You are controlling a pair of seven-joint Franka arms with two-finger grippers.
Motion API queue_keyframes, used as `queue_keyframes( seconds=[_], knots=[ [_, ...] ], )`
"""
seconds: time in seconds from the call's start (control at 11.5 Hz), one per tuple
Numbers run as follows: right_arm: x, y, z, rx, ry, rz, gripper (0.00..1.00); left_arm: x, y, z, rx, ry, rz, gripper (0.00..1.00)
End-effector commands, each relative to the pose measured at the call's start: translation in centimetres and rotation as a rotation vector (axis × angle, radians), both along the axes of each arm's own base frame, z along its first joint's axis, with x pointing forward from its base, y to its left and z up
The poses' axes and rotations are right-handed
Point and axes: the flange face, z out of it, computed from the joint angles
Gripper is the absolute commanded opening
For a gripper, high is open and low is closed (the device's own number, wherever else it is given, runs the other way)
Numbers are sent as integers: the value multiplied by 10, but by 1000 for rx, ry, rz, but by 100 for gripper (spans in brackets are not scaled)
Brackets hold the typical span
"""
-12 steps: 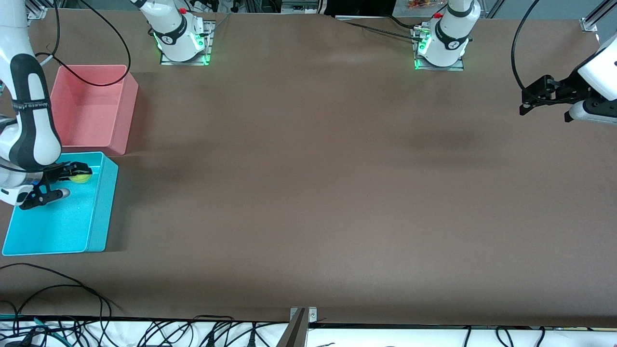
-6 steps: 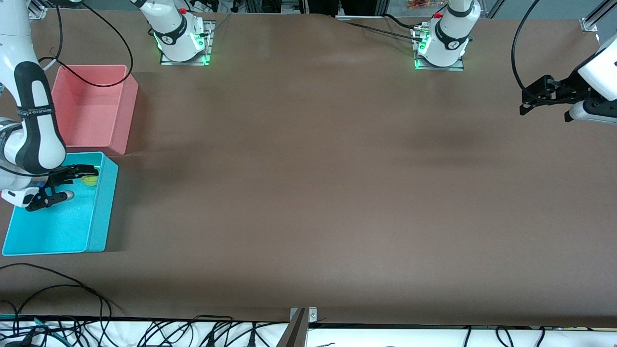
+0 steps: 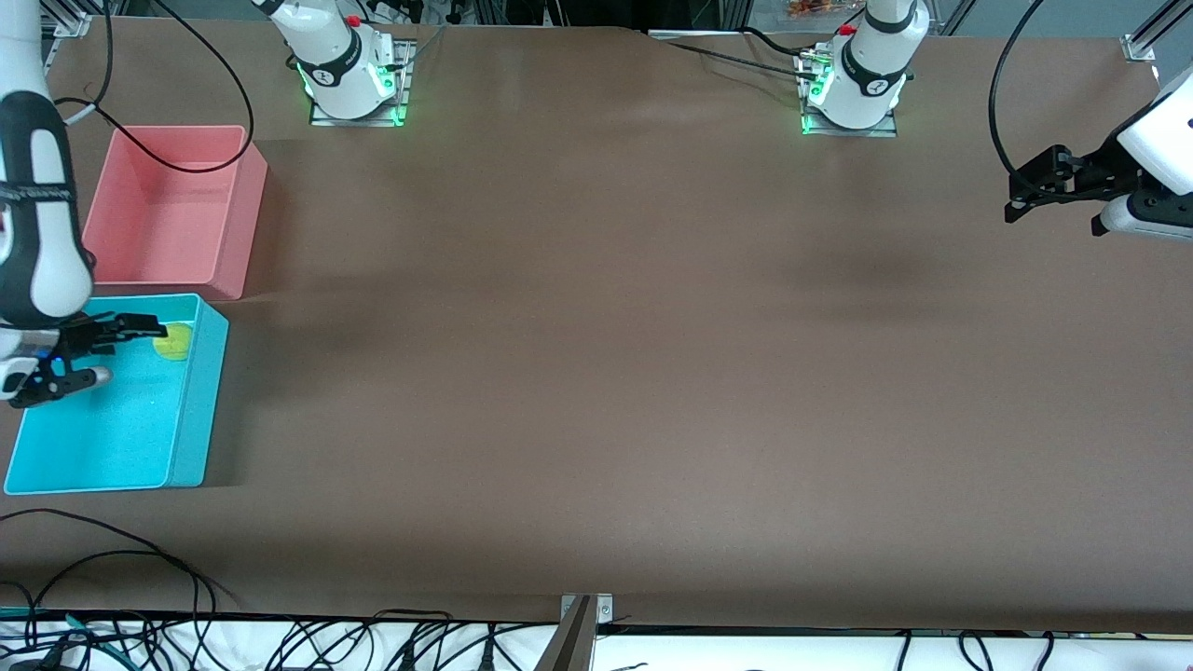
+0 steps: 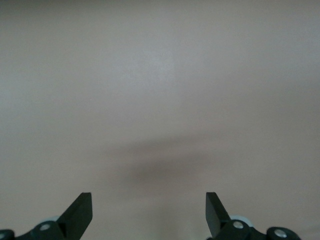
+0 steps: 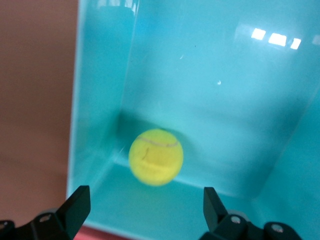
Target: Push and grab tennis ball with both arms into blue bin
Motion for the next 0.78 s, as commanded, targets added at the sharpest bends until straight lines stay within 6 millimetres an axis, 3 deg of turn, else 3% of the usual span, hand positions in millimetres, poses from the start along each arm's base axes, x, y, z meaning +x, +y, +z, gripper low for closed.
queue_keyframes(
  seconds=[0.0, 0.17, 0.26, 0.69],
  knots=[
    [-5, 23, 86, -64, 82, -93, 100, -6, 0, 4, -12, -1, 3, 100],
    [1, 77, 130, -116, 61, -160, 100, -6, 0, 3, -12, 0, 3, 100],
    [3, 100, 136, -142, 61, -206, 100, -6, 0, 3, -12, 0, 2, 100],
    [18, 211, 137, -172, 29, -295, 100, -6, 0, 3, -12, 0, 5, 100]
  ],
)
